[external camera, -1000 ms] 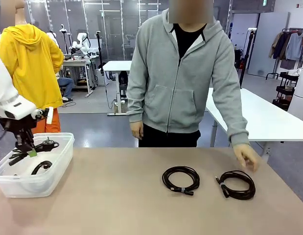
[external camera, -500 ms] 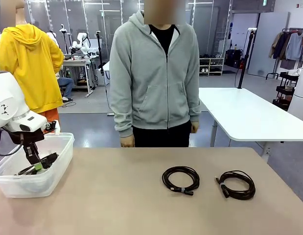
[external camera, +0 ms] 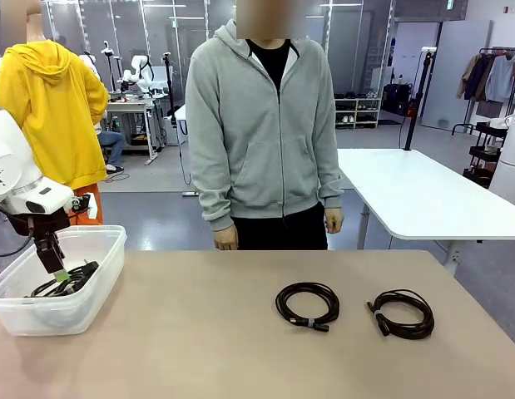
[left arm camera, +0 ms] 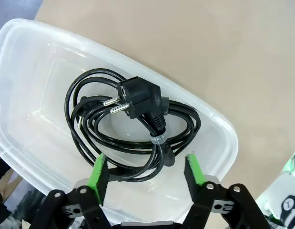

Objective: Organize and store the cables.
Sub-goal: Place the Power Cable into the Organizing box.

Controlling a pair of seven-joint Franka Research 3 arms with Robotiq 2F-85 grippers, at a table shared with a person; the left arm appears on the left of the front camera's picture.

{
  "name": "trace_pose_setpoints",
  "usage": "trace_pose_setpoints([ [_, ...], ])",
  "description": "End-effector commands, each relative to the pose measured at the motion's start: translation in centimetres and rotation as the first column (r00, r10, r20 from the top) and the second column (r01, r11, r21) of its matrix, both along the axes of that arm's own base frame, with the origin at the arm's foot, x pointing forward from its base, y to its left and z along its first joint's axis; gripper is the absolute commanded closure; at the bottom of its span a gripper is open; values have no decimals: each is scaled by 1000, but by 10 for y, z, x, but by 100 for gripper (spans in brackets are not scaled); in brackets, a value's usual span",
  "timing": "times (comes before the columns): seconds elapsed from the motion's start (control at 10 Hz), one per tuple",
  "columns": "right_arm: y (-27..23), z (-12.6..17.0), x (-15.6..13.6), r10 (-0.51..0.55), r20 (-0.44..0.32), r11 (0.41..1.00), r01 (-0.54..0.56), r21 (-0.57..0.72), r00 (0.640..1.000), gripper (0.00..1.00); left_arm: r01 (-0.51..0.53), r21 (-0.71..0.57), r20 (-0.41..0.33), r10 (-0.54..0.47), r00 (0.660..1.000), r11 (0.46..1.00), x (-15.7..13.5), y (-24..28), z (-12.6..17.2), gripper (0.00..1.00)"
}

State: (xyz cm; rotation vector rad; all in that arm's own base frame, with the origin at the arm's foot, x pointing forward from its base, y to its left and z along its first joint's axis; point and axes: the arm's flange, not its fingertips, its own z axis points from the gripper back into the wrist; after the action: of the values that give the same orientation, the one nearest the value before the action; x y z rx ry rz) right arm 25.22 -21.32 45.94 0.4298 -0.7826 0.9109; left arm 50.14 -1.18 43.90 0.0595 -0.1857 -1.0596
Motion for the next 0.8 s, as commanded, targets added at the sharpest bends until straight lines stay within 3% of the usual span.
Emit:
trace_pose_setpoints([
  [0.0,1,1,-1,2,10,1000,-2,7,1000,0,-29,18,1,29,1000,999,-6,1,0,2],
  [0.3,1,1,-1,2,10,1000,-2,7,1000,0,-57,13,14,57,998,998,-4,2,3,0],
  [0.4,1,1,-1,2,10,1000,-2,7,1000,0,-147,34,24,146,989,989,1,-1,3,0],
  [0.5,1,1,-1,2,10,1000,-2,7,1000,0,-15,-2,4,15,1000,1000,0,3,2,0],
  [0.7,1,1,-1,2,10,1000,-2,7,1000,0,-15,-2,4,15,1000,1000,0,3,2,0],
])
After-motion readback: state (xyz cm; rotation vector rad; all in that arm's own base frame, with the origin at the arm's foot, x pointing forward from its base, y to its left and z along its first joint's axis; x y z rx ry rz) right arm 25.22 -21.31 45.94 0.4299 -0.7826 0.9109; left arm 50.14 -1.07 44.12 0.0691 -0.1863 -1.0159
